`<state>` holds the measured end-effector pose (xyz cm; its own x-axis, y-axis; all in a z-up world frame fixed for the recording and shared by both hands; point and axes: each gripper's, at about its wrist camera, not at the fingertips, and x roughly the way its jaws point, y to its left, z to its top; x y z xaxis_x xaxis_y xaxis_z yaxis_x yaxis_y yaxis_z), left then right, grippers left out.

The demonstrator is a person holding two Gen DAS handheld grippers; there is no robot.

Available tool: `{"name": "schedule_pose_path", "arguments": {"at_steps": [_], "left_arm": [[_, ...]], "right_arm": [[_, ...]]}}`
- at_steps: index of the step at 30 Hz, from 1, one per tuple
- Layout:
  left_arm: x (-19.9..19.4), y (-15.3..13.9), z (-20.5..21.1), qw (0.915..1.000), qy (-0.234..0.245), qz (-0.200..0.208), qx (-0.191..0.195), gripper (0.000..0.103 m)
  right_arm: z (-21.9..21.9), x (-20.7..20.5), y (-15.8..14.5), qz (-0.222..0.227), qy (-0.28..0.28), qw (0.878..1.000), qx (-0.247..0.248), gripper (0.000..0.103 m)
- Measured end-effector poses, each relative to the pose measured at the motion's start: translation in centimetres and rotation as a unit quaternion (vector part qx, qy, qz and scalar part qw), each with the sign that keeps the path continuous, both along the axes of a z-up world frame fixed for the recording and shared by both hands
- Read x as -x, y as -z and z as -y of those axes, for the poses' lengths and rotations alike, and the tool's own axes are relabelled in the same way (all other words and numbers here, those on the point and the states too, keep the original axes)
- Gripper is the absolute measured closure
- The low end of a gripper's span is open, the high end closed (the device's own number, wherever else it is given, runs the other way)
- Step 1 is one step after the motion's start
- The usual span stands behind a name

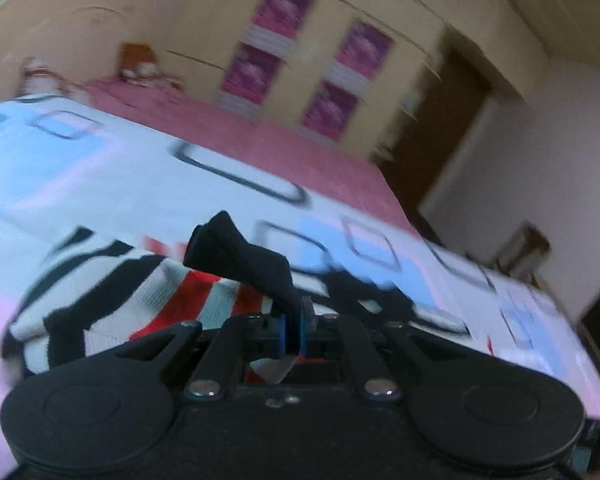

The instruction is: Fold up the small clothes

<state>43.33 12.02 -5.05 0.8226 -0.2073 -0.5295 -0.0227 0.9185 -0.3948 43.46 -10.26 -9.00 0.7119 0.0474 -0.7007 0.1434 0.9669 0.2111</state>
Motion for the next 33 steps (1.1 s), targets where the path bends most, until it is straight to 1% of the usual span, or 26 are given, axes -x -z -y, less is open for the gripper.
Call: {"name": "schedule_pose_path", "arguments": {"at_steps": [2, 3, 5, 7, 10, 12, 13, 14, 15, 16, 17, 18, 19, 20, 22, 23, 26, 27, 28, 29, 30, 31, 33], "left_arm": [[-1.2, 0.4, 3.2, 0.9989, 0.043, -0.006, -0.016, 0.097], [-0.8, 1.0, 4.2, 0.9979, 0.06, -0.008, -0.022, 0.097], [-1.5, 1.6, 6.8, 0.9948, 0.094, -0.013, -0.037, 0.097], [-2.2, 2.3, 8.5, 0.992, 0.117, -0.018, -0.045, 0.097], [-2.2, 3.7, 11.9, 0.9873, 0.143, -0.034, -0.06, 0.097], [-2.6, 4.8, 14.1, 0.9816, 0.162, -0.058, -0.083, 0.096], [-2.9, 5.3, 15.0, 0.9786, 0.172, -0.068, -0.091, 0.09], [-2.9, 5.8, 15.8, 0.9769, 0.179, -0.07, -0.093, 0.074], [-2.8, 6.0, 16.4, 0.9759, 0.187, -0.068, -0.09, 0.054], [-2.3, 6.0, 16.9, 0.9741, 0.198, -0.062, -0.089, 0.039], [-2.0, 6.1, 17.8, 0.9703, 0.218, -0.053, -0.09, 0.021], [-1.7, 6.2, 18.6, 0.9669, 0.235, -0.045, -0.09, 0.017], [-1.2, 6.1, 19.2, 0.9632, 0.251, -0.035, -0.089, 0.02], [-0.7, 5.9, 19.3, 0.9621, 0.256, -0.026, -0.09, 0.025], [0.2, 5.3, 18.5, 0.9665, 0.239, -0.007, -0.094, 0.026], [0.7, 4.8, 17.4, 0.9714, 0.217, 0.003, -0.095, 0.026], [2.6, 3.2, 12.5, 0.9854, 0.145, 0.017, -0.087, 0.026], [3.5, 2.8, 10.5, 0.9881, 0.122, 0.019, -0.092, 0.026], [4.6, 2.4, 8.6, 0.9896, 0.1, 0.017, -0.101, 0.026], [5.6, 2.3, 6.8, 0.9905, 0.082, 0.015, -0.109, 0.026], [6.8, 2.2, 4.7, 0.9912, 0.06, 0.011, -0.118, 0.026], [7.7, 2.0, 3.2, 0.9914, 0.042, 0.004, -0.124, 0.026], [9.8, 2.1, -0.6, 0.9913, 0.0, -0.023, -0.13, 0.027]], "right_arm": [[1.0, 0.4, -0.2, 0.002, 0.006, 1.0, -0.004, 0.052], [1.6, 0.7, -0.2, 0.003, 0.01, 1.0, -0.006, 0.052], [3.0, 1.3, -0.4, 0.003, 0.021, 1.0, -0.014, 0.052], [4.4, 1.9, -0.5, 0.005, 0.033, 0.999, -0.021, 0.052], [6.4, 2.9, -0.5, 0.001, 0.047, 0.998, -0.031, 0.052], [7.3, 3.5, -0.5, -0.001, 0.052, 0.998, -0.036, 0.052], [7.7, 3.8, -0.5, -0.004, 0.052, 0.998, -0.04, 0.052], [8.0, 4.0, -0.5, -0.008, 0.053, 0.998, -0.045, 0.052], [8.3, 4.3, -0.5, -0.011, 0.055, 0.997, -0.047, 0.052], [8.5, 4.6, -0.5, -0.012, 0.057, 0.997, -0.049, 0.052], [8.7, 4.8, -0.5, -0.012, 0.056, 0.997, -0.052, 0.052], [8.8, 4.9, -0.5, -0.013, 0.058, 0.997, -0.054, 0.05], [8.9, 5.0, -0.6, -0.014, 0.058, 0.997, -0.055, 0.036], [8.8, 5.1, -0.7, -0.009, 0.055, 0.997, -0.058, 0.029], [8.4, 4.9, -0.8, 0.002, 0.044, 0.997, -0.065, 0.029], [8.0, 4.7, -1.0, 0.009, 0.034, 0.996, -0.076, 0.029], [6.8, 3.8, -0.9, 0.015, 0.002, 0.993, -0.12, 0.03], [6.1, 3.4, -0.7, 0.014, -0.009, 0.99, -0.137, 0.03], [5.5, 2.9, -0.4, 0.009, -0.019, 0.988, -0.154, 0.036], [4.9, 2.4, 0.0, 0.002, -0.03, 0.985, -0.17, 0.047], [4.1, 1.9, 0.4, -0.006, -0.039, 0.982, -0.184, 0.05], [3.5, 1.4, 0.7, -0.012, -0.045, 0.98, -0.194, 0.051], [2.4, 0.5, 1.4, -0.025, -0.05, 0.977, -0.205, 0.051]]}}
